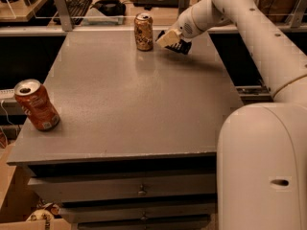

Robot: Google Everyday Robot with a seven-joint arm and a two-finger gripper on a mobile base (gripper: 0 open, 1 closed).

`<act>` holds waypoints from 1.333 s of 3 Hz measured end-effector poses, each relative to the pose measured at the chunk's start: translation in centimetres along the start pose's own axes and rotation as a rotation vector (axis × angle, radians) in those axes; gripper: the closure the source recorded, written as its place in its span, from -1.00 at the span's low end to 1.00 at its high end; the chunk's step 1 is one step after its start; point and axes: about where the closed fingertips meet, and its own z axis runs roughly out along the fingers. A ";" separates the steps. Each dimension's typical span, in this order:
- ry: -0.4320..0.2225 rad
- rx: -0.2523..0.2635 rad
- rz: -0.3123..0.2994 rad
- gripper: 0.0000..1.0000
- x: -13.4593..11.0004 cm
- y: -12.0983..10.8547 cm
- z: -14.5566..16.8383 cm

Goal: Move rxbar chocolate near orange can

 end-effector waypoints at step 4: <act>0.008 0.074 0.016 -1.00 1.3 -1.6 -5.0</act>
Offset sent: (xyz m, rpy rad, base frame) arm 0.0165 0.0082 0.0010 0.0286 0.0013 -0.0068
